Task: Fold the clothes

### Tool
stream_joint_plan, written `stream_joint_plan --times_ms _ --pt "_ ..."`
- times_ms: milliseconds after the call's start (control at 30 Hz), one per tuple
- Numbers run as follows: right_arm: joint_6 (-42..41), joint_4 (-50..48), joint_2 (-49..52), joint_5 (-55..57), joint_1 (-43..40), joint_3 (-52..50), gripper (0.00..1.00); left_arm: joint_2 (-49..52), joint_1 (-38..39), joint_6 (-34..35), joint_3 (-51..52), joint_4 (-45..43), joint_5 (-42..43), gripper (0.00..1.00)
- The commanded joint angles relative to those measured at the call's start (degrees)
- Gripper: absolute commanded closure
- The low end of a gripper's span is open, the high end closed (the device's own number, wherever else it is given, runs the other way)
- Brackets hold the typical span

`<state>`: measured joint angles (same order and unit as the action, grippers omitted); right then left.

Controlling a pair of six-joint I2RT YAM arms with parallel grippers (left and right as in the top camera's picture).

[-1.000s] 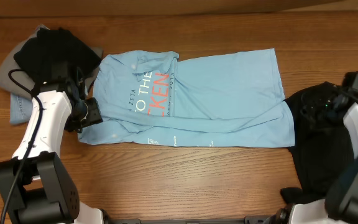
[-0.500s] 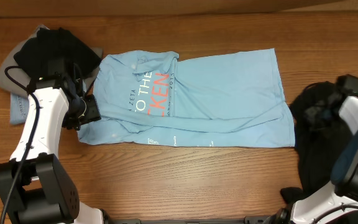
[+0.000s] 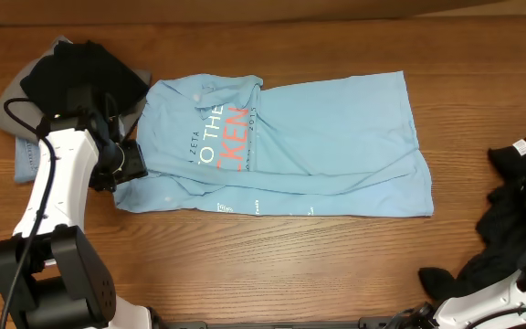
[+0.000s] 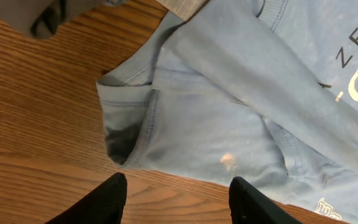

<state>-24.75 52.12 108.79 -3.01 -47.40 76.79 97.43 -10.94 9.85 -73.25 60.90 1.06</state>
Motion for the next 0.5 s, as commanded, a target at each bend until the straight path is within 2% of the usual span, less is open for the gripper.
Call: stream_joint_plan --times_ms 0,267,467 --pt "2.93 1.66 -5.55 -5.38 2.91 4.81 0.42 -0.09 -0.42 -1.29 -1.22 0.22 0.48 0.44" --pt "5.84 6.54 -10.56 -10.84 12.57 4.81 0.43 -0.09 -0.42 -1.33 -2.05 0.61 0.44 0.44" --pt "9.97 5.31 -10.36 -11.74 20.37 0.52 0.53 -0.09 -0.39 -1.31 -3.06 0.28 0.44 0.43"
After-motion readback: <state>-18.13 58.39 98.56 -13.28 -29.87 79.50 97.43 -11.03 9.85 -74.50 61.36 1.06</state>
